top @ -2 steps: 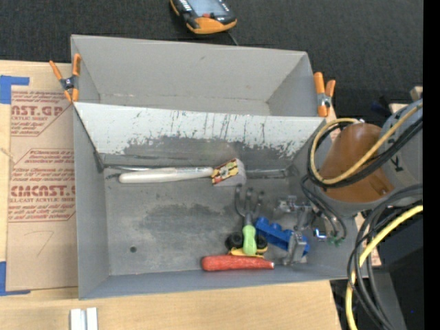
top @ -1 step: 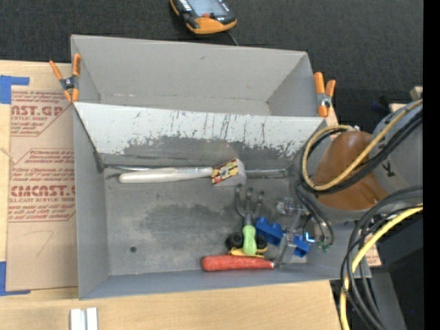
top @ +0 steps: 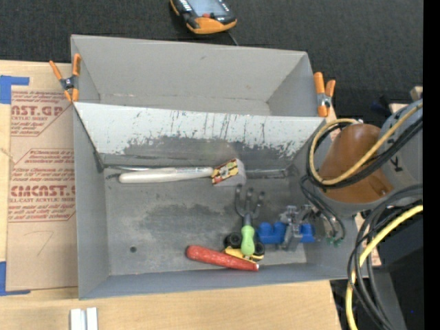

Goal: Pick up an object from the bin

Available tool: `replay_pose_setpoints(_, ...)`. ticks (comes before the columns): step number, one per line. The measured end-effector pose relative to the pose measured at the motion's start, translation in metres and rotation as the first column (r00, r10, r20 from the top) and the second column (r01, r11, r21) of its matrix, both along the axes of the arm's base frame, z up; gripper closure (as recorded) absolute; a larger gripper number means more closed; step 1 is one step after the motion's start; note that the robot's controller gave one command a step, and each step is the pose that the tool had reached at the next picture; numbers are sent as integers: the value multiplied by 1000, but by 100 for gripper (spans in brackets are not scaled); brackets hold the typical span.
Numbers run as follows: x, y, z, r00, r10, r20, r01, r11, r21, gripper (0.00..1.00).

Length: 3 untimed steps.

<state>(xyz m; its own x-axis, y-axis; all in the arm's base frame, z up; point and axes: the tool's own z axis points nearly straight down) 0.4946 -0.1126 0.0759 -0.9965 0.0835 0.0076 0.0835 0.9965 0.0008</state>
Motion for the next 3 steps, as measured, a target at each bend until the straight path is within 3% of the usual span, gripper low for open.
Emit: replay_pose_setpoints(3, 0, 0, 32, 1000, 3, -2, -3, 1000, 0, 100)
